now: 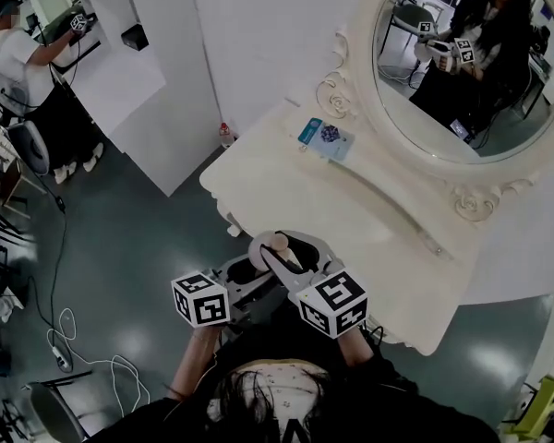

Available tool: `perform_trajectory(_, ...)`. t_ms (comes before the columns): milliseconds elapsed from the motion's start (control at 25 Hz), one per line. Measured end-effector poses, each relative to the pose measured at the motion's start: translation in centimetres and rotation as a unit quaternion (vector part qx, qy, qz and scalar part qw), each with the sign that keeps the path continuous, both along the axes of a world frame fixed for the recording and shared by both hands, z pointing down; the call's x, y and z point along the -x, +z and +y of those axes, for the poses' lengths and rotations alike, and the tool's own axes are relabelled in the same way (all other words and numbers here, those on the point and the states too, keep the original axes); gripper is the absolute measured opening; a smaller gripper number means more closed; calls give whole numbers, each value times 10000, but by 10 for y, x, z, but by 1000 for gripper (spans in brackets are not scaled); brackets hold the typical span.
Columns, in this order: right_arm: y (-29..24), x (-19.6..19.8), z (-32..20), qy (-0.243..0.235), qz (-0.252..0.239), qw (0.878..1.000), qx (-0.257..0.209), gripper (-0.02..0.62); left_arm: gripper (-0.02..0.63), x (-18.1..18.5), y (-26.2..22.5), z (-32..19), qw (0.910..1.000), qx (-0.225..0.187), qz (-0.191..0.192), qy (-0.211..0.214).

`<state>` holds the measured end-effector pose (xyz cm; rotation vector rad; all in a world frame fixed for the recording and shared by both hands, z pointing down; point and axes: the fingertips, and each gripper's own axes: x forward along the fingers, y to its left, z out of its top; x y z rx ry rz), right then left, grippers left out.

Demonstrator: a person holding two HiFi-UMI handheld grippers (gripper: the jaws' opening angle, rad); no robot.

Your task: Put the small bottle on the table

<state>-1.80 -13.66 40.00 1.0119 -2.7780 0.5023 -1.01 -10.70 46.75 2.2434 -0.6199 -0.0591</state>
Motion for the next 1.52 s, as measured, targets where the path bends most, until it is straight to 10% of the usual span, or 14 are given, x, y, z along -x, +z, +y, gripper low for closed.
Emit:
perform_trajectory(880,16,-65,-112,1022,-598,9920,429,150,247,-53,15,-103,9954,-30,-243,928)
perform_trajectory(1520,32,-110,-243,2806,-463,9570,577,150,247,-9,51,-210,9809,256,-621,1824)
